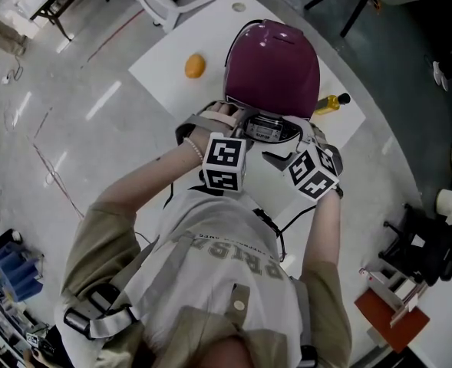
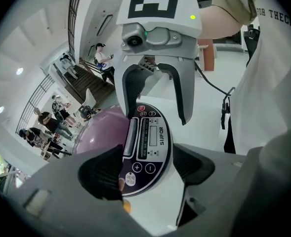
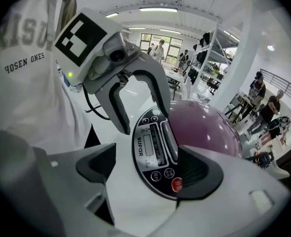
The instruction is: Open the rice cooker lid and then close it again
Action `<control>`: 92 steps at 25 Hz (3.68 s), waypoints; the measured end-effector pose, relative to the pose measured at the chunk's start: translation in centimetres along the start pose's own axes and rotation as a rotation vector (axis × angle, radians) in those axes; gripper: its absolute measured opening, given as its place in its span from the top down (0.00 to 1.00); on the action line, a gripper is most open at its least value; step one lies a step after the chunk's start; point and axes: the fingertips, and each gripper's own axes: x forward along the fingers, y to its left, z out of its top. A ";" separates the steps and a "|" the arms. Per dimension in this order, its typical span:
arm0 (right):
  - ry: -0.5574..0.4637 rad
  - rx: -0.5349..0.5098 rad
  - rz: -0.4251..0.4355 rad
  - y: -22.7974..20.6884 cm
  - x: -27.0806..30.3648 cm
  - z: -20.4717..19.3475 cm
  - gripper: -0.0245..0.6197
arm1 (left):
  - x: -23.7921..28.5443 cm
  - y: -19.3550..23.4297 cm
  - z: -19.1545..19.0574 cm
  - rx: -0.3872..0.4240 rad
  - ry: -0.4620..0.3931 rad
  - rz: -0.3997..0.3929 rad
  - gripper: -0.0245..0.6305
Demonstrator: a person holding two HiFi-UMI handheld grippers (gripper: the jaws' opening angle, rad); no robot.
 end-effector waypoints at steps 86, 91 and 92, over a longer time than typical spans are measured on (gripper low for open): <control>-0.127 0.216 0.020 -1.4 1.2 1.1 0.43 | 1.8 0.5 -1.5 -0.076 0.014 -0.021 0.42; -0.165 0.243 0.019 -1.5 1.1 1.0 0.43 | 1.7 0.8 -1.2 -0.117 -0.018 -0.027 0.42; -0.175 0.250 0.020 -1.5 1.1 1.1 0.43 | 1.7 0.8 -1.2 -0.124 -0.023 -0.030 0.42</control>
